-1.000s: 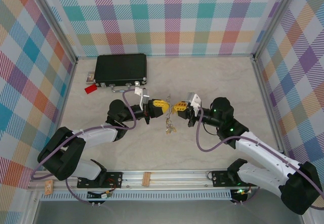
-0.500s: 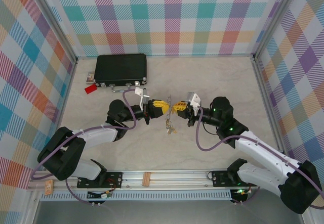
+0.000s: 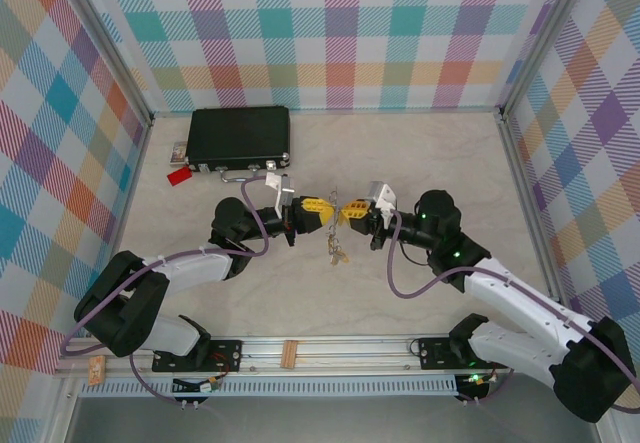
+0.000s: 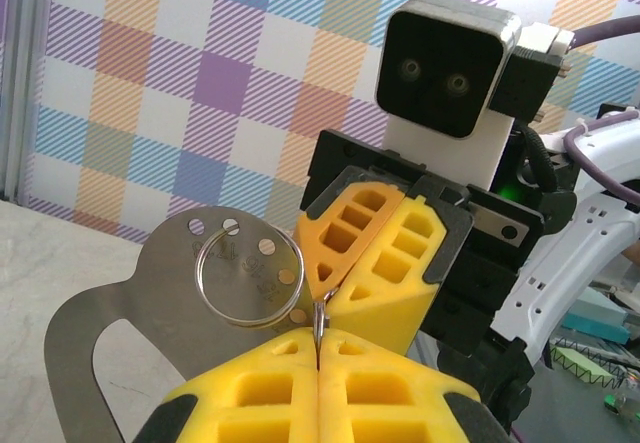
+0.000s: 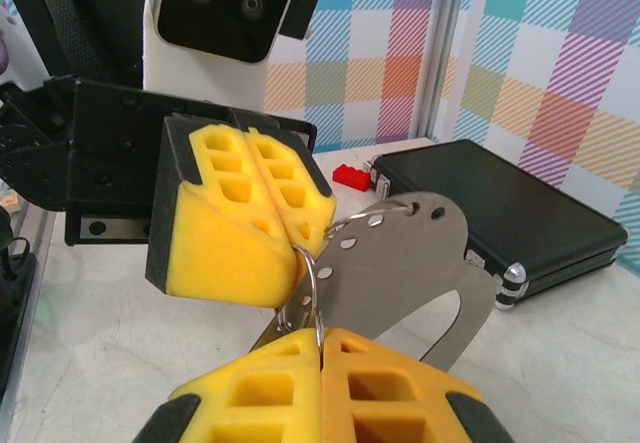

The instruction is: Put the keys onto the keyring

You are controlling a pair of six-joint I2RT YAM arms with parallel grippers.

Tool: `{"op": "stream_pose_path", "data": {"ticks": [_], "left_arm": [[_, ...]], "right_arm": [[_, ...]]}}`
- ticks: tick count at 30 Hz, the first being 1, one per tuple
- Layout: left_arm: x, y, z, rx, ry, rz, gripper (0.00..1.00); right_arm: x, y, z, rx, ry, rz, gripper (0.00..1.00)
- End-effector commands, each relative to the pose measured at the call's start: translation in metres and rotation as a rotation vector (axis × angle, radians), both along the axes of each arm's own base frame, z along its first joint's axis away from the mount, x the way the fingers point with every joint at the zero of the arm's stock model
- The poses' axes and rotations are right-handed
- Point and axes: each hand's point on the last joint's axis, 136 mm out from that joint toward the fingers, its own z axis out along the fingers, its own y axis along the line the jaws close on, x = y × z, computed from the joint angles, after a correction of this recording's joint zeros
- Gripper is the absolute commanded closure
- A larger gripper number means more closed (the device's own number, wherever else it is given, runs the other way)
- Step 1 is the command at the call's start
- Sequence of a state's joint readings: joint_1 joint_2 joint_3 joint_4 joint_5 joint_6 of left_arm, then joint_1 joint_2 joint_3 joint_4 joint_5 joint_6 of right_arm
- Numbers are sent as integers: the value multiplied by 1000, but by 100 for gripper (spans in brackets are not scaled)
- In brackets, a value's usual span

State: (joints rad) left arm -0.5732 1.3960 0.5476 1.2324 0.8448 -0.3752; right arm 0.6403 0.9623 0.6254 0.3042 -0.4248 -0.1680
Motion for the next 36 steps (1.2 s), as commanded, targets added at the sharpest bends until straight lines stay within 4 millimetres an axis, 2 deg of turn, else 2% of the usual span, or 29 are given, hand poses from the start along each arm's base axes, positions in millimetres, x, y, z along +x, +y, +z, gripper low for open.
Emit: {"op": "stream_pose_path", "data": {"ticks": [1,10,36], "left_arm": [[-2,6,20,-35,-94,30,100],[-1,10,23,-38,-109,56,100],[-4,2,18,-24,-84,-1,100]], "right_arm": [[-3,-5,16,34,-45,-3,100],[-5,-1,11,25,-27,24,100],[-1,1,14,30,-33,16,100]]}}
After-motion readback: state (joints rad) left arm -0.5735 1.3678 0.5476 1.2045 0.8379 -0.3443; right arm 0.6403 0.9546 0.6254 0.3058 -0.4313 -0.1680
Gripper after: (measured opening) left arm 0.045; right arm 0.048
